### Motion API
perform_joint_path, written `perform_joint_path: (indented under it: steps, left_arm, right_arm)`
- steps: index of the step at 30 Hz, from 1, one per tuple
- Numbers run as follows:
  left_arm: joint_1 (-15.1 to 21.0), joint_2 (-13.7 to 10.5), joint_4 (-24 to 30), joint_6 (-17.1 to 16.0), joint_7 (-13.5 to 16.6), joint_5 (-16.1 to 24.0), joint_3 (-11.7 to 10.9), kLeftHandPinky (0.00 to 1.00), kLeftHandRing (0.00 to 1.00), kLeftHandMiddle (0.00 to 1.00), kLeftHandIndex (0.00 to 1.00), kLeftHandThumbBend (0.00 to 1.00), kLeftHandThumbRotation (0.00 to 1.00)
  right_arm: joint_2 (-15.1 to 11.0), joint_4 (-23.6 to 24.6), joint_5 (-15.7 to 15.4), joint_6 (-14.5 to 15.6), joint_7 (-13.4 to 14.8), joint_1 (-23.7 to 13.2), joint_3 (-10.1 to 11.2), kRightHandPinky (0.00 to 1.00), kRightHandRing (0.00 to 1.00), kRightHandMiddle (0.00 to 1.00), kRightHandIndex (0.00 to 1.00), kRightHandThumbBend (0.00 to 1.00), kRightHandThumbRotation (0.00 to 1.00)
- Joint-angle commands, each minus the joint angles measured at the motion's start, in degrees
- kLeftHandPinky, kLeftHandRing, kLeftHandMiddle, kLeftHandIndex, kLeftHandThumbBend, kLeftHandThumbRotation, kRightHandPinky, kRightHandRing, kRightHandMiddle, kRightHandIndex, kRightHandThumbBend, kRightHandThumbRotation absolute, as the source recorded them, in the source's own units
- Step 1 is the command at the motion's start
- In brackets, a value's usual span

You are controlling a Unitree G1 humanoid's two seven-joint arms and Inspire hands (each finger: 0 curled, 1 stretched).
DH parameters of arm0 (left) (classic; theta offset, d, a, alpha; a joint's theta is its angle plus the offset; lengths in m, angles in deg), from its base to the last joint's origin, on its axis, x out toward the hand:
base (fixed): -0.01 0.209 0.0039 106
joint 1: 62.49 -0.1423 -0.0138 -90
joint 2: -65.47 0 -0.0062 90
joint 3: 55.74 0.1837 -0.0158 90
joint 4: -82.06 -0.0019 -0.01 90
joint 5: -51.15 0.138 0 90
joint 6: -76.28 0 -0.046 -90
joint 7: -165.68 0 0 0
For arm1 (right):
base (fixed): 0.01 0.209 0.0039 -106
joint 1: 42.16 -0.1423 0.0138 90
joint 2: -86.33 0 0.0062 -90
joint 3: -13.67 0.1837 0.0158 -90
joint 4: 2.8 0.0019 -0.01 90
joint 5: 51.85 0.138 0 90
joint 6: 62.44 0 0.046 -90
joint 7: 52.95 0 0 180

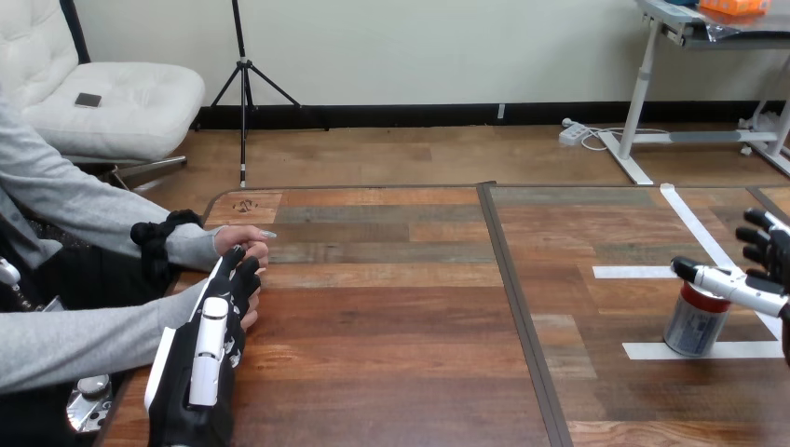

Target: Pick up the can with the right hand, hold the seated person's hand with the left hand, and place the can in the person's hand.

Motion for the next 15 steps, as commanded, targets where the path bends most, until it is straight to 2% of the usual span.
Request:
perform_joint_path:
  steps: [1,12,15]
  left_arm:
    - [2.5,-0.8,1.7,-0.2,0.0,0.2,0.1,1.0,0.95,0.93,0.95,0.46,1.0]
    - [2.7,-0.7,1.1,-0.9,0.2,0.4,0.1,1.0,0.95,0.93,0.94,0.43,1.0]
    - [2.9,-0.7,0.8,-1.2,-0.3,0.0,0.0,1.0,0.95,0.93,0.94,0.43,1.0]
  right_arm:
    - [0.8,0.8,0.1,0.0,-0.1,-2.0,-0.6,0.93,0.95,0.92,0.93,1.0,0.22]
    - [1.1,0.7,0.1,0.5,-1.3,-1.7,-1.2,0.96,0.96,0.94,0.94,1.0,0.21]
    - [0.7,0.7,-1.5,0.5,-0.3,-1.5,-2.5,0.96,0.96,0.93,0.95,1.0,0.23]
